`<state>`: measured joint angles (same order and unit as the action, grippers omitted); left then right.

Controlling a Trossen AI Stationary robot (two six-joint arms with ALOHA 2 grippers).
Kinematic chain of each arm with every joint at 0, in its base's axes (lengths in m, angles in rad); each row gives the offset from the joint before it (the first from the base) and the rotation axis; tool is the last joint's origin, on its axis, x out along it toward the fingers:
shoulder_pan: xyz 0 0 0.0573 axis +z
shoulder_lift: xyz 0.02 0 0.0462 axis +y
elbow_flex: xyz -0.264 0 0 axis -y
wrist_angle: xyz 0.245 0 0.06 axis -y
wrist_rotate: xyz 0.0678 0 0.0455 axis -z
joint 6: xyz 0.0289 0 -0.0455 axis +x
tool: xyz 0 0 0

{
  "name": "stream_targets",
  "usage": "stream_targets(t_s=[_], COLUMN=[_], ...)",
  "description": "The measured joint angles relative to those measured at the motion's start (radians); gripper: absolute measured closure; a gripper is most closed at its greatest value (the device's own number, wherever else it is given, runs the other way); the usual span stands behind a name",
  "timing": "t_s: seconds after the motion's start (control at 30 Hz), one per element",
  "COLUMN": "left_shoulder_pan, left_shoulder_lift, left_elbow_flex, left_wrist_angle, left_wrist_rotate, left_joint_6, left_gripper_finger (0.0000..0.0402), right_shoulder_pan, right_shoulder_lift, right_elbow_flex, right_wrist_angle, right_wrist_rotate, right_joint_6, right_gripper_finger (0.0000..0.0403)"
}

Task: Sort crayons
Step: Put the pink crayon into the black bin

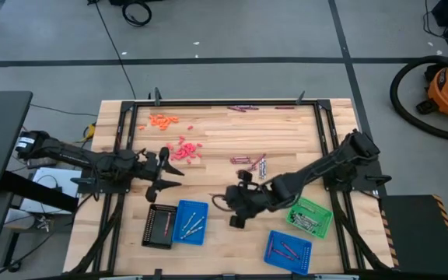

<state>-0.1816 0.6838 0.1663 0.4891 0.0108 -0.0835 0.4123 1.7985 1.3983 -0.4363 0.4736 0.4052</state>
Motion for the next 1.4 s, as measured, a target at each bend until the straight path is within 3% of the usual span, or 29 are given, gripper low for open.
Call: stream_targets(t_s=[0.3,0.57,1.07,1.23,1.4], left_shoulder_pan=[-0.019,-0.019,-0.018,-0.018,-0.018], left_shoulder_lift=[0.173,0.33,0.502,0.503,0.503], left_elbow_flex=[0.001,0.001,0.156,0.158,0.158], left_wrist_angle=[0.238,0.503,0.525,0.532,0.528], left_wrist_rotate=[-0.097,-0.101,-0.141,-0.149,-0.148], left_joint_6=[0.025,0.076,0.169,0.175,0.163], left_gripper_finger=[0.0154,0.0149,0.0191,0.0231,0.0302], right_shoulder_pan=[-0.068,-0.105,-0.135,-0.134,-0.135], right_shoulder_lift=[0.0,0.0,0.0,0.0,0.0], right_elbow_flex=[0.0,0.0,0.0,0.0,0.0], right_wrist_angle=[0.144,0.231,0.324,0.332,0.332], right_wrist_rotate=[-0.003,-0.002,0.005,0.005,0.005], right_joint_6=[-0.145,-0.207,-0.277,-0.278,-0.278], right_gripper_finger=[0.0366,0.0366,0.0366,0.0366,0.0361])
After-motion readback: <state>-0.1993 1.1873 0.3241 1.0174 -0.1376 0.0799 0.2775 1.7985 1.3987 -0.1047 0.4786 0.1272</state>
